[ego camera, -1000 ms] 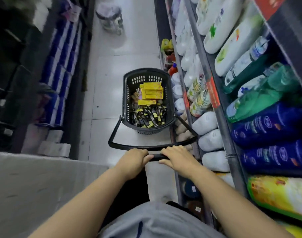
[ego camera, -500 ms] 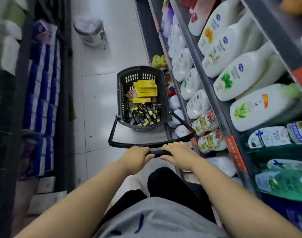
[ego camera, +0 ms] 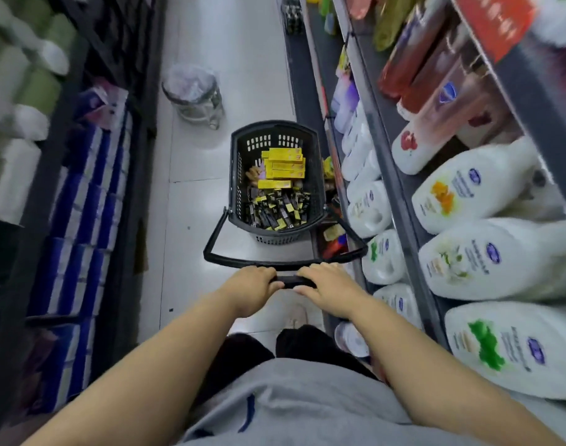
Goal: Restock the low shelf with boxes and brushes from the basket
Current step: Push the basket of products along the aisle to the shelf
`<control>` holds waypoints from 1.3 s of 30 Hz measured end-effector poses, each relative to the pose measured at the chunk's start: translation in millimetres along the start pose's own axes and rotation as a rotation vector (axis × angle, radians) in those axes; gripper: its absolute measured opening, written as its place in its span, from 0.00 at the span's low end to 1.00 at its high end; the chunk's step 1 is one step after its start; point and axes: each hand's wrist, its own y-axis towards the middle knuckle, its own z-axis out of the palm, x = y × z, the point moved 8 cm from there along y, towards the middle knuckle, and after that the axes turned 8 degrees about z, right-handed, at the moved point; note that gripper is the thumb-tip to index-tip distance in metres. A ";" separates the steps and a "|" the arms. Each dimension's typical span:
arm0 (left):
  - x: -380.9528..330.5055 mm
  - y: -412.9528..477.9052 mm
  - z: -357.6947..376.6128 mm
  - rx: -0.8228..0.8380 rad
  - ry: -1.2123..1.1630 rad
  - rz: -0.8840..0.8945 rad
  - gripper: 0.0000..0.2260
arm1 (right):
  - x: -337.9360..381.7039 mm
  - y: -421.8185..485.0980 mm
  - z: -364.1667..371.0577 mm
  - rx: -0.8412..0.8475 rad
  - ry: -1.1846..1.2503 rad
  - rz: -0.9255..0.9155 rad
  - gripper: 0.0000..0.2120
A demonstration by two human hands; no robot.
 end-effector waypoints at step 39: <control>290.2 405.9 -428.3 -0.004 0.009 0.167 0.16 | -62.5 552.6 -334.1 0.024 0.049 0.061 0.14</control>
